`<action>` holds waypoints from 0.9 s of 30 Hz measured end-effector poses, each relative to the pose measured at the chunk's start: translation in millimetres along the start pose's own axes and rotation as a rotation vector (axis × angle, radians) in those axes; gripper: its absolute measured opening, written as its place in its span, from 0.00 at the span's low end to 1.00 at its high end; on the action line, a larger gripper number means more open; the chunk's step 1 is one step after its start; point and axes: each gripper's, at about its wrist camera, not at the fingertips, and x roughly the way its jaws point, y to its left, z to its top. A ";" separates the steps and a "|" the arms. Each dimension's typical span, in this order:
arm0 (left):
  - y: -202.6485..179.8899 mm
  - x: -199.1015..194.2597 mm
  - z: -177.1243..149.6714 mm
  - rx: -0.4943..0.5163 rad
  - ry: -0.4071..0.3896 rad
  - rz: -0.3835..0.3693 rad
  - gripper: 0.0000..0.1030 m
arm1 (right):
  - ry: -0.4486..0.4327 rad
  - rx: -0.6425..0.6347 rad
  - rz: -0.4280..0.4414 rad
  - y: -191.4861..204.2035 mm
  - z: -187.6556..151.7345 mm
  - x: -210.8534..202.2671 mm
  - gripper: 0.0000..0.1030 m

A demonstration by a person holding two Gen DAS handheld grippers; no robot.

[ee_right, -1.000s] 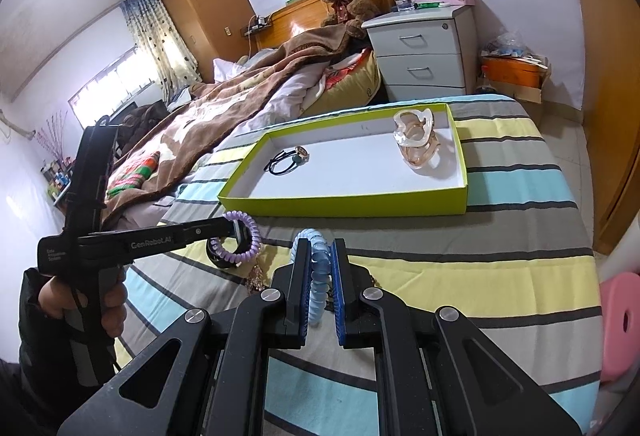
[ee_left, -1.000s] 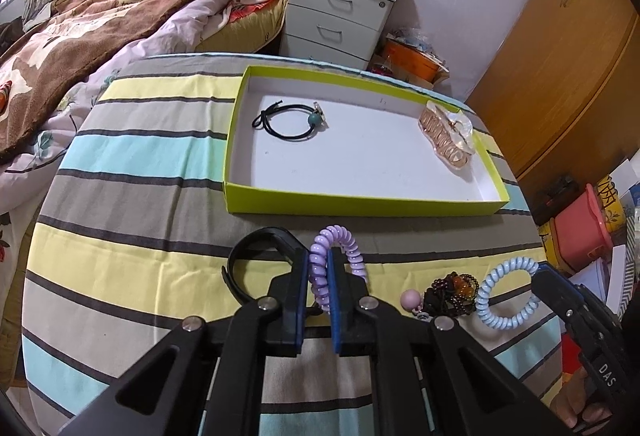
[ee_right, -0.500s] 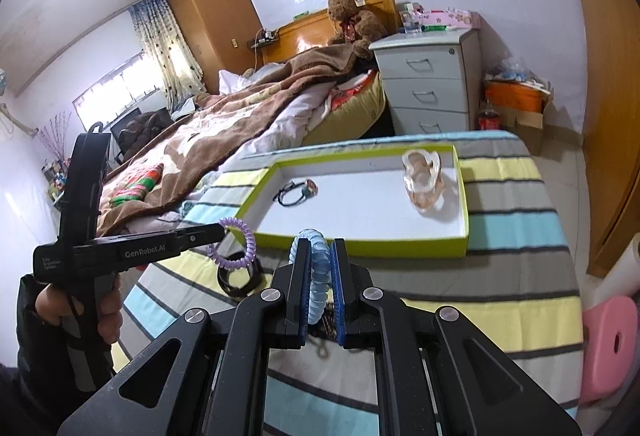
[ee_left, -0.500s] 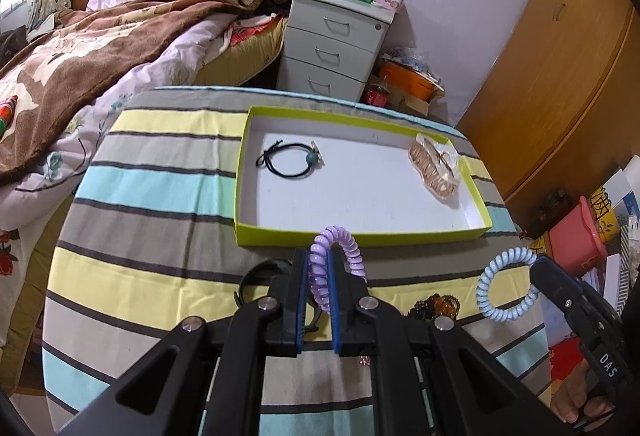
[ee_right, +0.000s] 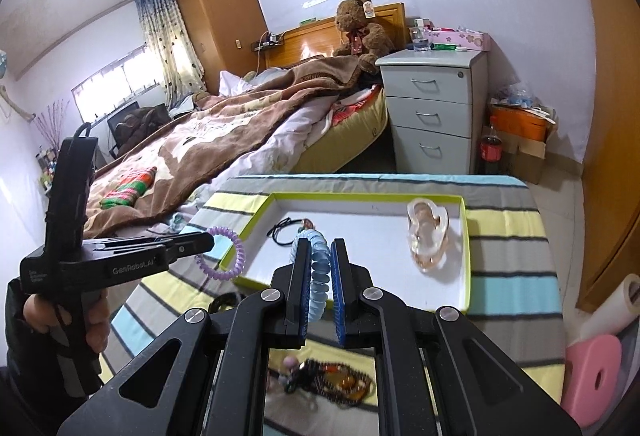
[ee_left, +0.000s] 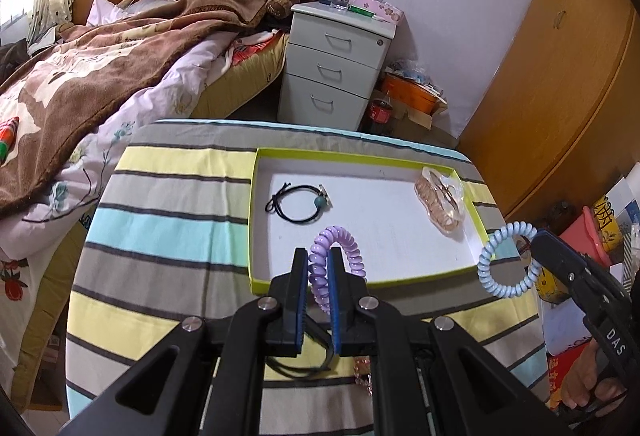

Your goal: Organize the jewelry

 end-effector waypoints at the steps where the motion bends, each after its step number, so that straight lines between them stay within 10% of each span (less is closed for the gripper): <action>1: 0.0 1.1 2.1 0.002 -0.001 0.000 0.10 | 0.002 -0.003 -0.003 -0.9 2.2 3.0 0.10; 27: 13.9 69.0 15.8 -0.007 0.091 0.027 0.10 | 0.190 0.013 -0.035 -31.8 37.3 135.8 0.10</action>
